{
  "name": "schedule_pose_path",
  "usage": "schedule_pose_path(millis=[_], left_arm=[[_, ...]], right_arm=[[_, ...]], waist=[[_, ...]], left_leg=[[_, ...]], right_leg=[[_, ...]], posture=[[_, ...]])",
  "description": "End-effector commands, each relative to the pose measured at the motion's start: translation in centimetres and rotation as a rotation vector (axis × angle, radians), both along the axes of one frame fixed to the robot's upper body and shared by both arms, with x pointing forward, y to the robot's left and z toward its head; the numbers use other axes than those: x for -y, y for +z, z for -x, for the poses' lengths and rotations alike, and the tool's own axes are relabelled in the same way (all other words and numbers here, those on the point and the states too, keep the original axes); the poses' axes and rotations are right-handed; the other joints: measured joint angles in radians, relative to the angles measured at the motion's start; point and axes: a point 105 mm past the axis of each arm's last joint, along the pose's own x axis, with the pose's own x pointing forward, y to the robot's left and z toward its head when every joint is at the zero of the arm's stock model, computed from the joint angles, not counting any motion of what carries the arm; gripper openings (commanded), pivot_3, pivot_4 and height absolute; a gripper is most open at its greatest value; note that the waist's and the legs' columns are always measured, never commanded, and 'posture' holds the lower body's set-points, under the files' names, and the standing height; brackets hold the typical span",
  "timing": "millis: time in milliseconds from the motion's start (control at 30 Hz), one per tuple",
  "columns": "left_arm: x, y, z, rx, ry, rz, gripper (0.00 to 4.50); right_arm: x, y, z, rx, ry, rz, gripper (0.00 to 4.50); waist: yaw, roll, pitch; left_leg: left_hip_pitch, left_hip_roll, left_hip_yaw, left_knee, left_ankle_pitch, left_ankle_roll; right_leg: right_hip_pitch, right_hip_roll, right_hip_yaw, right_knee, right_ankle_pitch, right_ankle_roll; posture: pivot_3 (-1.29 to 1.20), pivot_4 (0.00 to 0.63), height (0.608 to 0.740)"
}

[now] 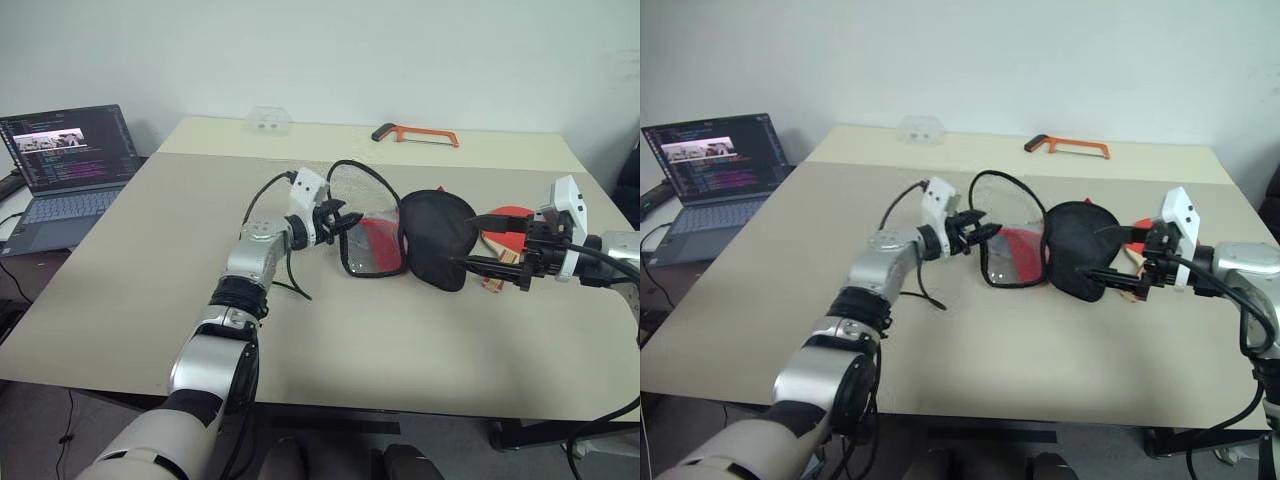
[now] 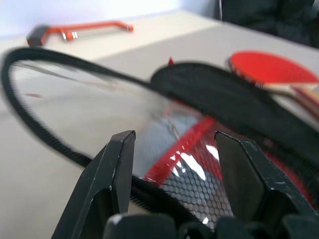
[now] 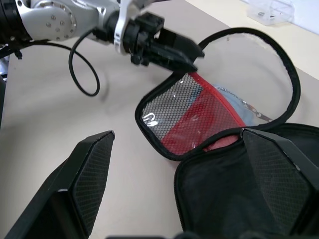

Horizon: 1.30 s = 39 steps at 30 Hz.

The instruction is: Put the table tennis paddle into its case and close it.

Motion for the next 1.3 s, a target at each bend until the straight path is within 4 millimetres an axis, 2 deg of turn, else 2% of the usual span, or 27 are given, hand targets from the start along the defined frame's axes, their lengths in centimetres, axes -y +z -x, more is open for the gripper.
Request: schedule_pose_path(millis=[33, 200, 300, 333, 400, 500, 633, 733, 867, 1000, 1300], left_arm=[[1.1, 1.8, -0.1, 0.065, -0.013, -0.004, 2.73], [0.3, 3.5, 0.0, 0.095, 0.0, 0.06, 2.73], [-1.1, 5.7, 1.4, 0.146, -0.056, 0.147, 2.73], [-1.6, 6.7, 2.2, 0.162, -0.091, 0.179, 2.73], [-2.6, 8.4, 3.9, 0.186, -0.167, 0.221, 2.73], [-3.5, 9.5, 6.0, 0.193, -0.247, 0.23, 2.73], [-5.5, 8.7, 7.8, 0.18, -0.267, 0.107, 2.73], [-7.3, 7.1, 9.4, 0.135, -0.291, 0.013, 2.73], [-8.8, 6.1, 10.9, 0.09, -0.308, -0.047, 2.73], [-9.7, 5.6, 11.9, 0.093, -0.31, -0.123, 2.73], [-8.8, 5.7, 13.0, 0.124, -0.344, -0.168, 2.73]], right_arm=[[-0.1, 1.2, 0.1, 0.053, 0.011, 0.005, 4.5], [0.0, 1.2, 0.2, 0.054, 0.004, 0.006, 4.5], [0.3, 1.2, 0.3, 0.055, -0.019, 0.002, 4.5], [0.7, 1.3, -0.3, 0.061, -0.063, -0.003, 4.5], [2.0, 1.6, -2.5, 0.089, -0.234, -0.024, 4.5], [4.1, 1.3, -5.6, 0.07, -0.506, -0.059, 4.5], [7.0, -0.4, -7.5, -0.028, -0.829, -0.146, 4.5], [8.6, -2.1, -7.8, -0.061, -1.006, -0.138, 4.5], [10.4, -3.3, -7.8, -0.086, -1.227, -0.165, 4.5], [10.1, -4.5, -7.4, -0.126, -1.349, -0.173, 4.5], [9.2, -7.0, -7.7, -0.257, -1.467, -0.188, 4.5]], waist=[[0.0, 0.0, 0.0], [-0.001, 0.0, 0.0], [-0.004, 0.0, 0.0], [-0.004, 0.0, 0.0], [-0.005, 0.0, 0.0], [-0.009, 0.0, 0.0], [-0.007, 0.0, 0.0], [-0.006, 0.001, 0.0], [-0.003, 0.001, 0.001], [-0.006, 0.001, 0.001], [-0.009, 0.001, 0.001]], left_leg=[[0.0, 0.0, 0.0, 0.0, 0.0, 0.0], [0.0, 0.0, 0.0, 0.0, 0.0, 0.0], [0.0, 0.0, 0.0, 0.0, 0.0, 0.0], [0.0, 0.0, 0.0, -0.001, 0.0, 0.0], [0.0, 0.001, 0.0, -0.001, 0.0, 0.0], [0.001, 0.001, 0.0, 0.0, 0.0, -0.001], [0.002, 0.001, 0.0, 0.0, 0.0, -0.001], [0.002, 0.001, 0.0, 0.0, 0.0, -0.001], [0.001, 0.001, 0.001, -0.001, 0.0, -0.001], [0.001, 0.001, 0.002, -0.001, 0.0, -0.001], [0.001, 0.001, 0.003, -0.001, 0.0, 0.0]], right_leg=[[0.0, 0.0, 0.0, 0.0, 0.0, 0.0], [0.0, 0.0, 0.0, 0.0, 0.0, 0.0], [0.0, 0.0, 0.0, 0.0, 0.0, 0.0], [0.0, 0.0, 0.0, 0.0, 0.0, 0.0], [-0.001, 0.0, 0.0, 0.0, 0.0, 0.0], [0.0, 0.0, 0.0, 0.002, 0.0, 0.0], [0.0, -0.001, 0.0, 0.006, 0.0, -0.001], [-0.001, -0.001, 0.0, 0.006, 0.0, -0.001], [-0.003, -0.001, 0.001, 0.007, -0.001, -0.002], [-0.004, 0.0, 0.002, 0.009, -0.001, -0.002], [-0.007, 0.0, 0.003, 0.012, -0.001, -0.003]], posture=[[0.0, 0.15, 0.74], [0.0, 0.15, 0.74], [0.0, 0.15, 0.74], [0.0, 0.15, 0.74], [0.0, 0.15, 0.74], [0.0, 0.15, 0.74], [0.0, 0.15, 0.74], [0.0, 0.15, 0.74], [0.0, 0.15, 0.74], [0.0, 0.15, 0.74], [0.0, 0.15, 0.74]])
